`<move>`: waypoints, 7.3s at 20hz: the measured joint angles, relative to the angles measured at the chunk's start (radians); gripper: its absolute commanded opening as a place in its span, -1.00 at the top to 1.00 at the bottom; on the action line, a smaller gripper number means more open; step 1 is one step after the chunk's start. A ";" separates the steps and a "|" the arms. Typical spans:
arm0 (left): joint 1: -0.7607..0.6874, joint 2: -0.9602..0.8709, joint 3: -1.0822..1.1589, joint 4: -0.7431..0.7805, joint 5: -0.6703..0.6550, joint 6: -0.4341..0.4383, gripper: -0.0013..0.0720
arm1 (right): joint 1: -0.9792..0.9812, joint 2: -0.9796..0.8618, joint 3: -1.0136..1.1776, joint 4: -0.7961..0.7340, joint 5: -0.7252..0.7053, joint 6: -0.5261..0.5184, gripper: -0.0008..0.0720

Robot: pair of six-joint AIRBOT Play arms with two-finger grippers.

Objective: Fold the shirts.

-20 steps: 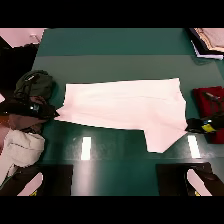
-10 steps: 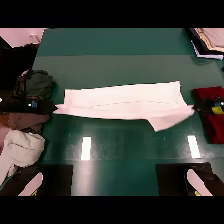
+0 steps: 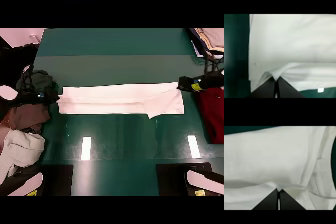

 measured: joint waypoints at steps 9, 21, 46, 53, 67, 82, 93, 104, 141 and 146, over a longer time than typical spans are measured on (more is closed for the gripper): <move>0.000 -0.127 0.054 -0.081 0.137 -0.008 -0.69 | 0.005 -0.265 0.271 0.005 0.011 0.022 -0.38; 0.000 -0.135 0.161 -0.095 -0.159 0.000 0.87 | -0.264 -0.422 0.306 0.135 0.327 -0.214 -0.76; -0.346 -0.280 0.292 -0.119 -0.108 -0.030 0.90 | -0.153 -0.422 0.385 0.341 0.402 -0.442 0.91; -0.522 -0.640 0.657 -0.121 -0.098 -0.053 0.90 | 0.087 -0.349 0.663 0.344 0.442 -0.311 0.91; -0.561 -0.808 0.840 -0.047 -0.102 -0.087 0.90 | 0.481 -0.340 0.820 0.344 0.227 -0.229 0.92; -0.295 -0.774 1.201 0.188 -0.552 -0.087 0.90 | 0.520 -0.341 0.797 0.344 0.160 -0.227 0.91; -0.129 -0.580 1.228 0.240 -0.629 -0.077 0.90 | 0.731 -0.484 0.721 0.353 -0.050 -0.340 0.90; -0.080 -0.497 1.228 0.257 -0.627 -0.076 0.90 | 0.869 -0.608 0.767 0.474 -0.264 -0.455 -0.38; -0.077 -0.493 1.163 0.180 -0.656 -0.051 0.90 | 0.245 -0.584 0.702 0.327 0.225 -0.119 0.91; -0.077 -0.493 1.163 0.163 -0.660 -0.050 0.90 | -0.086 -0.347 0.574 0.188 0.235 -0.104 0.91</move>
